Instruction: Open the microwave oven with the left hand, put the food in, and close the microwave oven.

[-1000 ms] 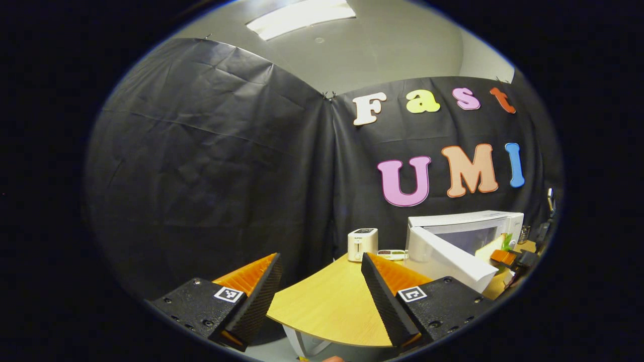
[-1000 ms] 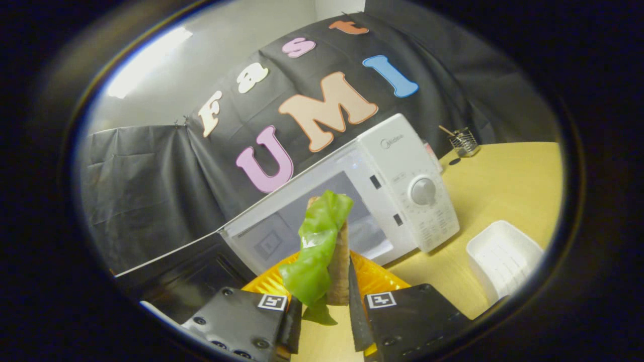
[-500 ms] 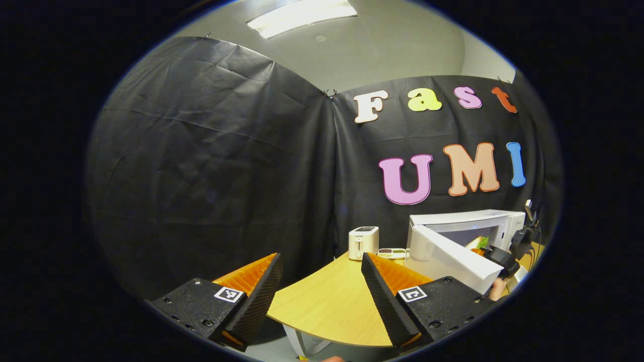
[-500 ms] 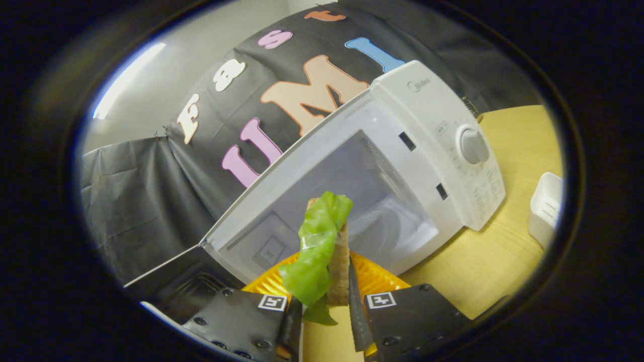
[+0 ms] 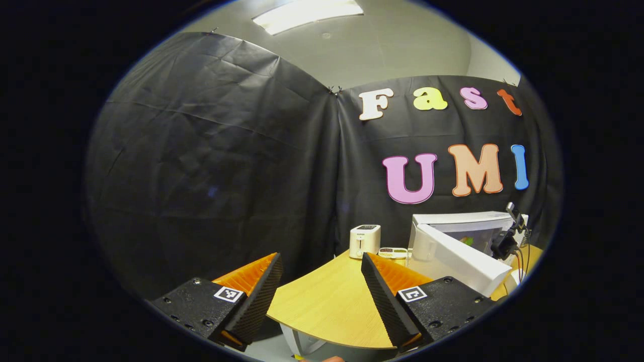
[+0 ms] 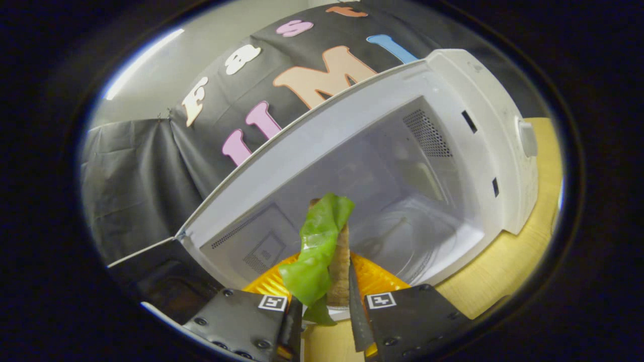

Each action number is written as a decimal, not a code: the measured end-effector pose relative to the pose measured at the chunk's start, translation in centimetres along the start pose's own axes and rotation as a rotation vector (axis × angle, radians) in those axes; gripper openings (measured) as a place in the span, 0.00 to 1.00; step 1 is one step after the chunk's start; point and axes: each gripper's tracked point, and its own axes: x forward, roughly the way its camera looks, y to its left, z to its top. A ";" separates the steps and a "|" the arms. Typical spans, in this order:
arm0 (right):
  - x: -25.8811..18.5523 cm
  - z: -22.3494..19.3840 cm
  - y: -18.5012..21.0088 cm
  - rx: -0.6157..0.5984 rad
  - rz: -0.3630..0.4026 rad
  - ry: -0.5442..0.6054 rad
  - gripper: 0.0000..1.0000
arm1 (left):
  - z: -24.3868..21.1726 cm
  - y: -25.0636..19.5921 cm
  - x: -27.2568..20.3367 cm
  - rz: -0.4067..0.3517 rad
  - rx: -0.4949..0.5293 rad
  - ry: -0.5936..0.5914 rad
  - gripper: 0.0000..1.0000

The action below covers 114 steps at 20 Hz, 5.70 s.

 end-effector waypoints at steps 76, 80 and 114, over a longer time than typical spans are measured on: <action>-34.7 29.6 -19.5 -0.542 -0.043 -0.223 0.92 | -1.3 -12.0 -4.4 -0.371 0.076 0.098 0.00; -35.8 29.9 -19.4 -0.560 -0.035 -0.228 0.92 | -1.0 -13.3 -4.5 -0.374 0.071 0.092 0.01; -36.5 28.0 -16.3 -0.537 -0.003 -0.223 0.92 | -5.6 -33.4 1.4 -0.518 -0.109 0.199 0.01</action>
